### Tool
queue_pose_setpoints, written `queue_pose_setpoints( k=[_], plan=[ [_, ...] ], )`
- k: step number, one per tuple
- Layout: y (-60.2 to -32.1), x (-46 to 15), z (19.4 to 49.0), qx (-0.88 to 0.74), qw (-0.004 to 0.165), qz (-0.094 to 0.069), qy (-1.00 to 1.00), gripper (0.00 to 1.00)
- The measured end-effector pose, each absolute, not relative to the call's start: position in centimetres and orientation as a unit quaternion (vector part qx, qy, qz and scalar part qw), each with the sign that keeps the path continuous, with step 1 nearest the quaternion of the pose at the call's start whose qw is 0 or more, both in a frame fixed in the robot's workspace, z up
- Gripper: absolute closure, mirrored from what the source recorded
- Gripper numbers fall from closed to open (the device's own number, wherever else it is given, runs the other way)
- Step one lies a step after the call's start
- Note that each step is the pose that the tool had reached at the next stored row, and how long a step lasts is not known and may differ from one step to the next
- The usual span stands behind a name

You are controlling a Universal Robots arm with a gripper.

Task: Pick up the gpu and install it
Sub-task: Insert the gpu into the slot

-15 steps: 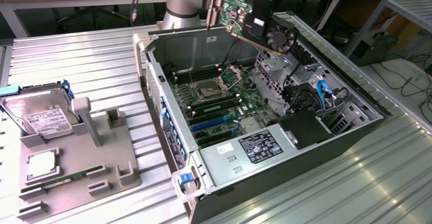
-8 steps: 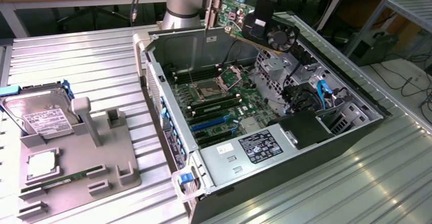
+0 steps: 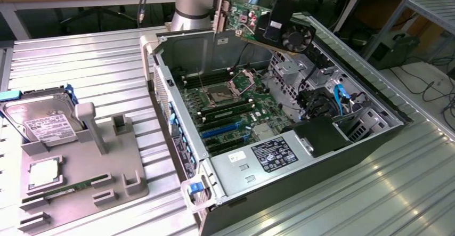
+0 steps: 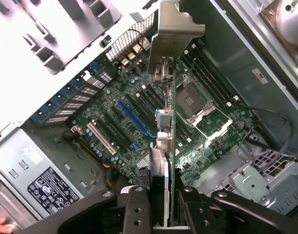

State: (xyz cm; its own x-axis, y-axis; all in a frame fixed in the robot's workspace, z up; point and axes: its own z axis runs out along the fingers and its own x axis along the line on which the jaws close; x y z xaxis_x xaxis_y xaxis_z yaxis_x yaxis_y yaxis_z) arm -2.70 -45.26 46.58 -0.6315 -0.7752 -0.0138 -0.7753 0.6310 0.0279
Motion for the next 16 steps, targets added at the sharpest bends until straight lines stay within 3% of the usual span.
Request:
queue_pose_setpoints(
  k=[16],
  plan=[
    [-45.26,-2.71,46.56,-0.534,-0.002,0.015,0.845,0.73]
  ],
)
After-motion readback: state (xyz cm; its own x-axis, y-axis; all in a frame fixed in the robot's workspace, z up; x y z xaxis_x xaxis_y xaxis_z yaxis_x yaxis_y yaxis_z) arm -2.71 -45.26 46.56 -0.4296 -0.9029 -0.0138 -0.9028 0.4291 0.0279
